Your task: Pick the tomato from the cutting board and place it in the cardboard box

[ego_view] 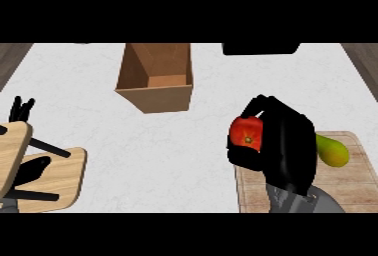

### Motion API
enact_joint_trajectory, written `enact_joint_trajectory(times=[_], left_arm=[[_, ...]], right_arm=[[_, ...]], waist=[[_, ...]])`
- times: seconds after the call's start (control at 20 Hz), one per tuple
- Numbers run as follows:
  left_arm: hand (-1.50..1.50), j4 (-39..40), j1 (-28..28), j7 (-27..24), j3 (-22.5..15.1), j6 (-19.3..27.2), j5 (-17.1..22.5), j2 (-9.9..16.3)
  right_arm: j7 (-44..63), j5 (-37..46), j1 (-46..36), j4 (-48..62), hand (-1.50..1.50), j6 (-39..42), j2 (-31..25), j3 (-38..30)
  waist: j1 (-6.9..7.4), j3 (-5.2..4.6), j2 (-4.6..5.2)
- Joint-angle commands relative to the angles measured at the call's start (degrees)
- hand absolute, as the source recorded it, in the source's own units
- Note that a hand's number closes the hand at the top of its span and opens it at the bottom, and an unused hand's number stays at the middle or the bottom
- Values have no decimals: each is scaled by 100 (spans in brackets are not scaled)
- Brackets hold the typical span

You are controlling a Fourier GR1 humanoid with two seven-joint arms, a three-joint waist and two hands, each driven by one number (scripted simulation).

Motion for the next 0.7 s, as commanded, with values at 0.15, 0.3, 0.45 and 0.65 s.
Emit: enact_joint_trajectory(times=[0.15,0.3,0.45,0.65], left_arm=[[0,329,-47,548,-342,-656,845,-919],[0,406,-78,421,-314,-664,778,-935],[0,541,-235,435,-371,-583,671,-1118],[0,450,-205,353,-364,-804,719,-1104]], right_arm=[[622,659,-964,280,150,156,1021,163],[735,644,-1525,674,150,205,1057,-128],[658,476,-1836,1001,150,208,1065,-392],[692,234,-2349,1725,150,241,1070,-741]], waist=[[135,-149,116],[228,-148,158],[177,-142,200],[386,-141,234]])
